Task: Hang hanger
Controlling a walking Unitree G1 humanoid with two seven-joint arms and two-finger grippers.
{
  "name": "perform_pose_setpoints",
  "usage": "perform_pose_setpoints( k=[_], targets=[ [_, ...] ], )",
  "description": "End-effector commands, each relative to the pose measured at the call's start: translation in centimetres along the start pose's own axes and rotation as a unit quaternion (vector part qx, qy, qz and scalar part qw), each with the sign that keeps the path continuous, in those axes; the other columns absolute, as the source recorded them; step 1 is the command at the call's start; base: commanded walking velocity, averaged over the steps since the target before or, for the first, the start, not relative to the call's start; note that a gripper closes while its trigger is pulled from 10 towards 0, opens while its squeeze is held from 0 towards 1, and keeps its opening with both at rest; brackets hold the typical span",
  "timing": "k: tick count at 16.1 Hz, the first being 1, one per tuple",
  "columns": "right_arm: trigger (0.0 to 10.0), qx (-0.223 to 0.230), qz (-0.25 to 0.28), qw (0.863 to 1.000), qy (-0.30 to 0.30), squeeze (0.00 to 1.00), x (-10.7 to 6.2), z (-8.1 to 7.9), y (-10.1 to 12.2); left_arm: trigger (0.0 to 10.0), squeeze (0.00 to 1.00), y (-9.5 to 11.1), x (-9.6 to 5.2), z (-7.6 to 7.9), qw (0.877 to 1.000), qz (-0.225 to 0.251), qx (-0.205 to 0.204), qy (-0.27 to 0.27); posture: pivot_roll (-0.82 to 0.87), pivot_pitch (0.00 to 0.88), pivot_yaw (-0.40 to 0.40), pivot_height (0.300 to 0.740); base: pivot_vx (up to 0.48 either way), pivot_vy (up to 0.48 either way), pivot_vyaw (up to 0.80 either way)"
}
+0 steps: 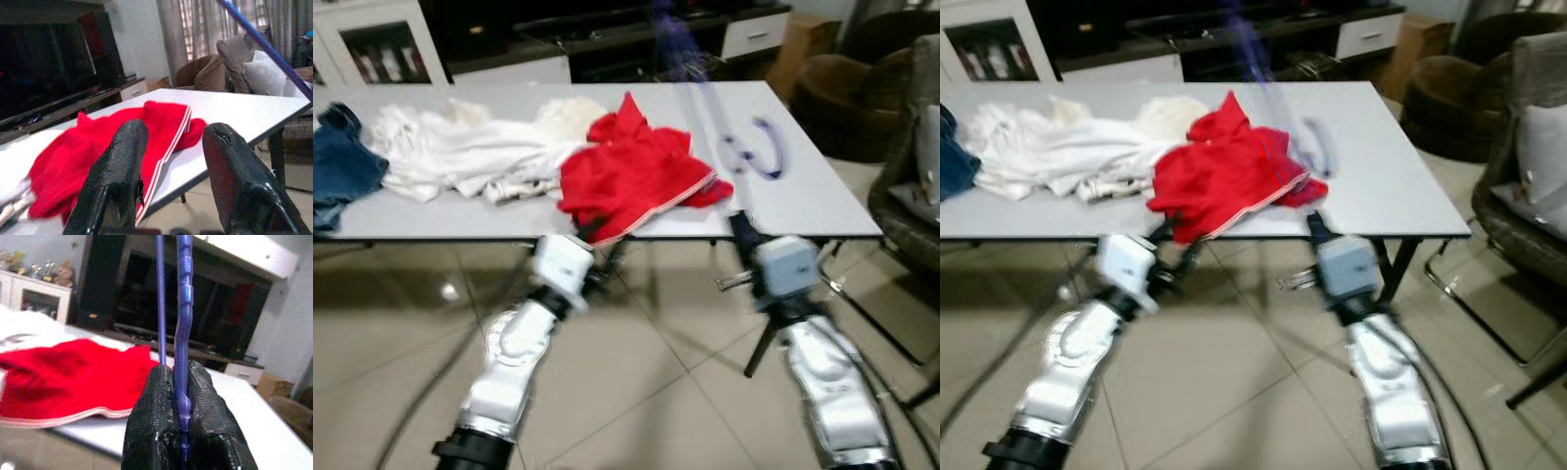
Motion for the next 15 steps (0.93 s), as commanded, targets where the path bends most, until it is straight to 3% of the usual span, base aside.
perform_pose_setpoints(
  k=[1,11,15],
  targets=[
    [10.0,0.004,0.021,1.000,0.007,0.00,0.49,-0.65,1.15,10.0,0.00,0.13,-0.39,-1.21,1.000,-0.004,0.013,0.013,0.08,0.000,0.021,0.740,0.382,0.000,0.00],
    [10.0,0.003,0.022,1.000,0.009,0.00,0.57,-0.67,1.19,10.0,0.00,0.08,-0.37,-1.24,1.000,-0.005,0.015,0.014,0.08,0.000,0.019,0.740,0.376,0.000,0.00],
    [10.0,0.003,0.022,1.000,0.011,0.00,0.52,-0.63,1.19,10.0,0.00,0.06,-0.48,-1.06,1.000,-0.003,0.010,0.012,0.08,0.000,0.017,0.740,0.063,0.000,0.00]
  ],
)
Point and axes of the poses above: a point about 5 cm out from each wrist's last joint towards the gripper, its own x axis pointing out of the wrist towards the gripper, its own y axis along the axis of the wrist's last joint, z = x × y, the point moved 6 cm from there along x, pointing out of the wrist towards the gripper, and after that the axes turned 9 degrees about -x, right-handed, at the moved point
